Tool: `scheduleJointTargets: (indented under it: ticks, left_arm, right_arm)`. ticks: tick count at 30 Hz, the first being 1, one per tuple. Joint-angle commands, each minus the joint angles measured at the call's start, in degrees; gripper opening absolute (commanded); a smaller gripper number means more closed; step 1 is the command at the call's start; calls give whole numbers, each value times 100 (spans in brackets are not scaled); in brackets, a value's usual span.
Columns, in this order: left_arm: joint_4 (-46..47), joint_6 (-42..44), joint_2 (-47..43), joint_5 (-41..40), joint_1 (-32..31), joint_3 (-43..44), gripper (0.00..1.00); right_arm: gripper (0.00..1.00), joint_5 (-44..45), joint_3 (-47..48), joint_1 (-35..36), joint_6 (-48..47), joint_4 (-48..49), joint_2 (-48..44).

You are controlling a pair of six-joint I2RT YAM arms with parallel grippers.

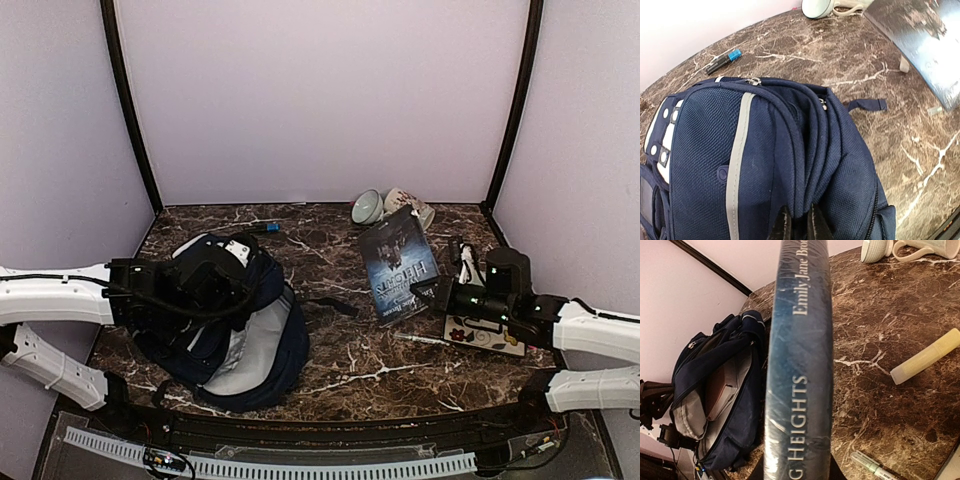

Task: Pack the student bag
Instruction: Pick up the largest pocket of the bag from the student bag, then place the book in the largest pocket of the bag.

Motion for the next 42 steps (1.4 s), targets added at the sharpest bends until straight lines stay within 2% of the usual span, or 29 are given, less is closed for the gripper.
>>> scheduleJointTargets:
  ticks: [1,10,19,24,30,35,42]
  left_arm:
    - [1366,561,-119,297,296,-127,0]
    - [2117,860,52,789,584,-62,0]
    - [2559,916,151,1083,596,-71,0]
    - [2817,1055,282,1247,626,44,0]
    - [2673,1014,683,1085,682,500,0]
    - [2583,867,721,769,684,711,0]
    - [2590,940,730,1131,684,789,0]
  right_arm:
    - [0,-625,61,48,164,1134,-358]
    - [0,-1050,-420,49,608,1360,-899]
    - [0,-2465,-1034,166,2022,3330,-672]
    - [0,-2202,-1021,680,2061,3436,-299]
    - [0,-2196,-753,1394,2013,3798,643]
    - [0,-1941,-760,1583,2053,4083,1037]
    - [0,-2079,-332,1768,2081,4587,1703]
